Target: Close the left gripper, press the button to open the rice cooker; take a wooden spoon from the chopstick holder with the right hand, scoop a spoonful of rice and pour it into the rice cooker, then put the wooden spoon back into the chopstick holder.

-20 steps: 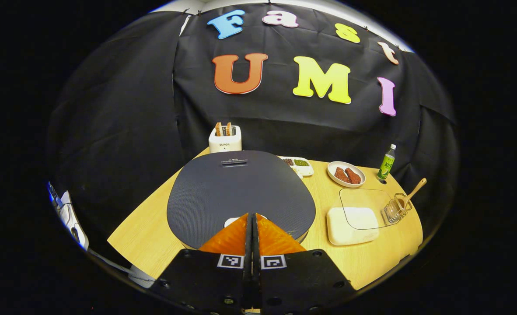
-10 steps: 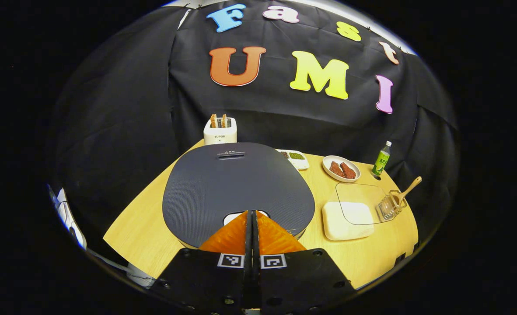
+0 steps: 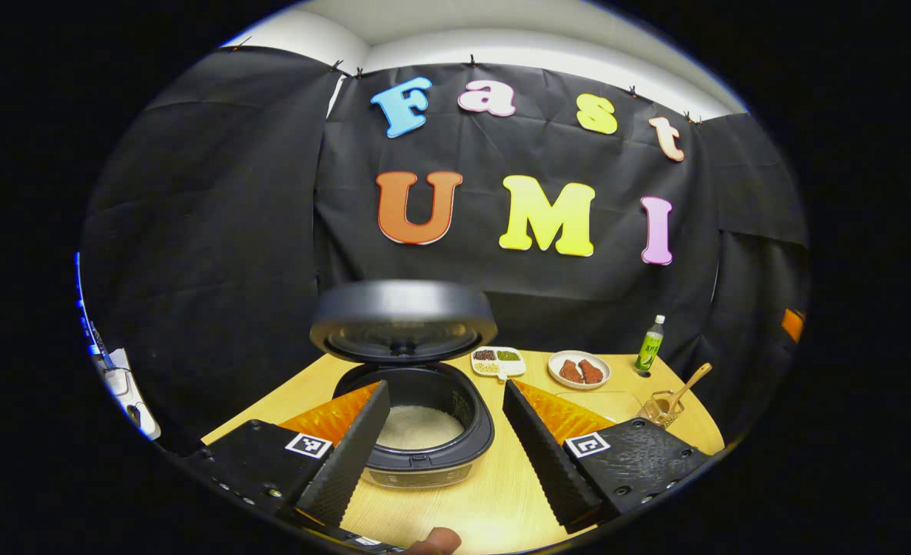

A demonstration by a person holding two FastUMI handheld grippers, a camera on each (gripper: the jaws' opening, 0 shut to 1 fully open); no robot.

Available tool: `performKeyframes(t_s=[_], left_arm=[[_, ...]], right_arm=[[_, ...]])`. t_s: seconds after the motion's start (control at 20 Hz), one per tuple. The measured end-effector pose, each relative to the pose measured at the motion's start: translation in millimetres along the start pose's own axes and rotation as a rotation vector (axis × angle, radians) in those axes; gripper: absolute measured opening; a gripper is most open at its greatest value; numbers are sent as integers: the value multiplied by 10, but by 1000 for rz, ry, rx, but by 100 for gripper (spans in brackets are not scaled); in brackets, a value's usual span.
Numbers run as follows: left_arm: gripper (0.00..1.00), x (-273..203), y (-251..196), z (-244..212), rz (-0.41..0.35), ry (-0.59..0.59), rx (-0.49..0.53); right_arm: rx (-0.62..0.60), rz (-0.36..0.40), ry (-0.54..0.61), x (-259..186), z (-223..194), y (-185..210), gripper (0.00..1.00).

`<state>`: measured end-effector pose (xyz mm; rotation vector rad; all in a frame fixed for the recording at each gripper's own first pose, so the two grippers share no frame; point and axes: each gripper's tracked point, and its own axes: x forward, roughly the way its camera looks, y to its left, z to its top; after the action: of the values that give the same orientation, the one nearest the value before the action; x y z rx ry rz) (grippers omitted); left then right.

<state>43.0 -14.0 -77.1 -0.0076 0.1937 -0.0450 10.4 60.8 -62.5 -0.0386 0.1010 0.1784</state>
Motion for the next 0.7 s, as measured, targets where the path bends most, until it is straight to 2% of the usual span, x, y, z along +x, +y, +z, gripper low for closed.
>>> performKeyframes(t_s=[0.1, 0.45, 0.55, 0.7], left_arm=[[95, -212, 21, 100, 8, -44, 38], [96, -631, 28, 156, -14, -123, 32], [96, -709, 9, 98, -16, -126, 35], [96, -834, -36, 52, -22, -140, 51]], right_arm=[[-4, -4, 9, 75, -80, -6, 100], [20, -9, 66, 363, -415, -16, 100], [36, -22, 123, 503, -642, -55, 100], [79, 10, 181, 725, -918, -12, 100]])
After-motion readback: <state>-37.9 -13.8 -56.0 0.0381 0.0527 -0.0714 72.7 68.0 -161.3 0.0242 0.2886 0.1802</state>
